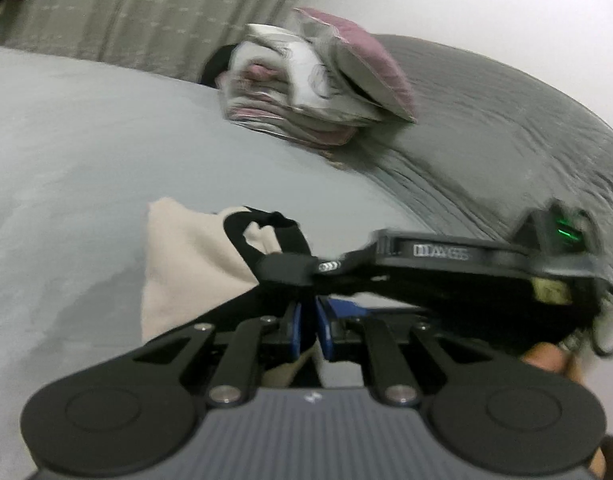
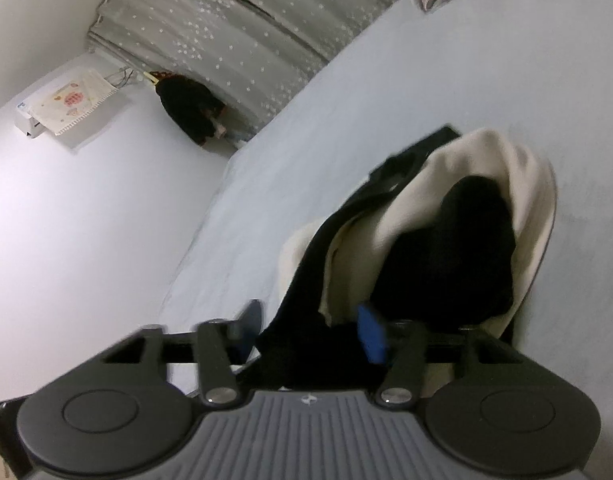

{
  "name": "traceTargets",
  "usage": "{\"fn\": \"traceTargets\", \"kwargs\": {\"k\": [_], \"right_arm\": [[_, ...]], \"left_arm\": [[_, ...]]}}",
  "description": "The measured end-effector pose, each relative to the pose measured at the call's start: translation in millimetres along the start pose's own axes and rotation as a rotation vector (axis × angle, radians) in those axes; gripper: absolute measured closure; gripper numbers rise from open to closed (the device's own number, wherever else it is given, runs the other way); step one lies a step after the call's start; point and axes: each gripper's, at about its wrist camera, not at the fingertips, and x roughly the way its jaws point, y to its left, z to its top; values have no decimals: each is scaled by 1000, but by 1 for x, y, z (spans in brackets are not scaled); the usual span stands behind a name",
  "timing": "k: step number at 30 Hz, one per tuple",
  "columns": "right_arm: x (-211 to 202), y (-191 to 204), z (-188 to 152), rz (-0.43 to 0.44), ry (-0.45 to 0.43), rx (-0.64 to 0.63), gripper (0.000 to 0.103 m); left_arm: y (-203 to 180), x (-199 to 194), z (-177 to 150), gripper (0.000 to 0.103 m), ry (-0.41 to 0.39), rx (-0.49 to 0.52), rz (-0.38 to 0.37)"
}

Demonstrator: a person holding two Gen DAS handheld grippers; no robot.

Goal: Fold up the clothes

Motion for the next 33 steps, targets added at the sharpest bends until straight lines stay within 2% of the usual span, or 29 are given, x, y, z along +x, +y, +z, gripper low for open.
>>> {"fn": "traceTargets", "kwargs": {"k": [1, 4, 6, 7, 8, 10, 17, 26, 30, 33], "right_arm": [[1, -2, 1, 17, 11, 14, 81], [0, -8, 4, 31, 33, 42, 87], [-6, -12, 7, -10, 39, 40, 89], [-10, -15, 8, -39, 33, 36, 89], [-15, -19, 10, -67, 27, 36, 89], [-24, -27, 13, -118, 14, 40, 89], [-72, -52, 29, -285, -116, 36, 89], [-110, -70, 48, -528, -247, 24, 89], [-115, -77, 49, -566, -262, 27, 89], [-118, -83, 48, -588, -270, 32, 89]], "left_arm": [[-2, 1, -1, 94, 6, 23, -2], [-1, 2, -2, 90, 13, 54, -35], [0, -1, -3, 87, -2, 65, -41], [1, -3, -2, 79, -11, 70, -41], [3, -4, -2, 67, -23, 67, -31], [8, -7, 1, 55, -47, 51, -1], [26, -2, 12, 35, -86, -63, 78], [36, 45, 16, 32, -45, -89, 204], [40, 64, 19, 32, -37, -117, 233], [44, 69, 24, 32, -60, -141, 247]]}}
